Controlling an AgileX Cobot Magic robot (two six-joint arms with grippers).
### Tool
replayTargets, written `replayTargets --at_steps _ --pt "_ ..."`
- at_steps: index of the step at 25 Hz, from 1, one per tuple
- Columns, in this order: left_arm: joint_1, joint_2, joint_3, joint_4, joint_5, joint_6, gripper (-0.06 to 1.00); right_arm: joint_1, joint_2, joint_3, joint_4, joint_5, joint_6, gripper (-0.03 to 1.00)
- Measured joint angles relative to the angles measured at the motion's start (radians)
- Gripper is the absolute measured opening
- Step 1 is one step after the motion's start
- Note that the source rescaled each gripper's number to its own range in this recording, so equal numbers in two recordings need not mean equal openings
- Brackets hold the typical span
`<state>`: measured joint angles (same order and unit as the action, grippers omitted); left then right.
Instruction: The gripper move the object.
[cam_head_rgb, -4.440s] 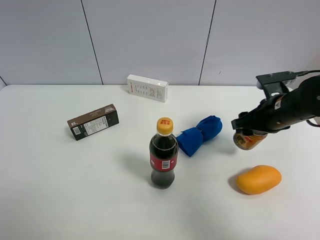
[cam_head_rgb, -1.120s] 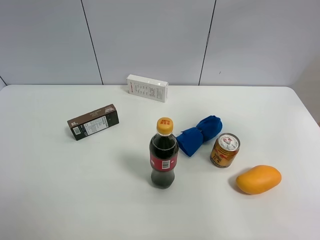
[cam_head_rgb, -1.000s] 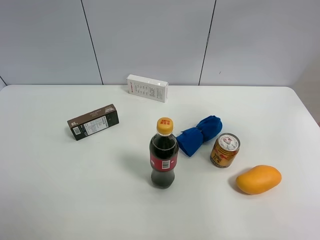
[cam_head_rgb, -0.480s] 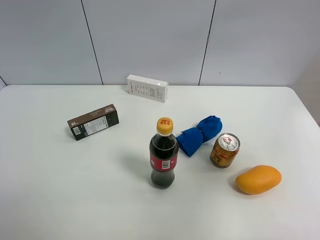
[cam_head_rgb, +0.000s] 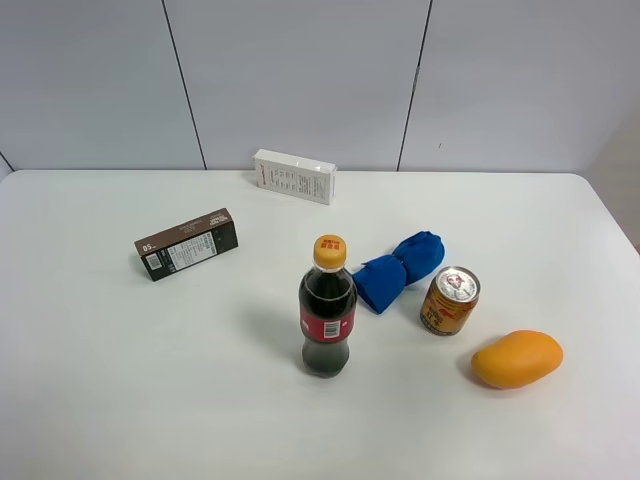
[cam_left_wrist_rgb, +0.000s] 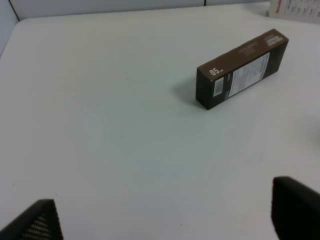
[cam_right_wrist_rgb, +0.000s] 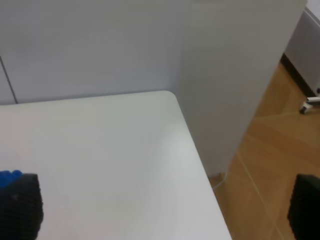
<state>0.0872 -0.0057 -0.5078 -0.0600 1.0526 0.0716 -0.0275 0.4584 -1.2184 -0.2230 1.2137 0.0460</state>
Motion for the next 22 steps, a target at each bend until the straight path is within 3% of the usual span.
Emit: replayTargets --at_steps 8,15,22 --pt "0.0 0.0 0.0 0.0 0.0 0.0 1.0 0.0 -0.162 0.24 0.077 0.0 -0.01 1.0" --pt "0.0 0.0 0.0 0.0 0.0 0.0 1.0 0.0 -0.358 0.47 0.099 -0.112 -0.025 1.0" --pt "0.0 0.0 0.0 0.0 0.0 0.0 1.0 0.0 -0.461 0.623 0.197 -0.123 -0.026 1.0"
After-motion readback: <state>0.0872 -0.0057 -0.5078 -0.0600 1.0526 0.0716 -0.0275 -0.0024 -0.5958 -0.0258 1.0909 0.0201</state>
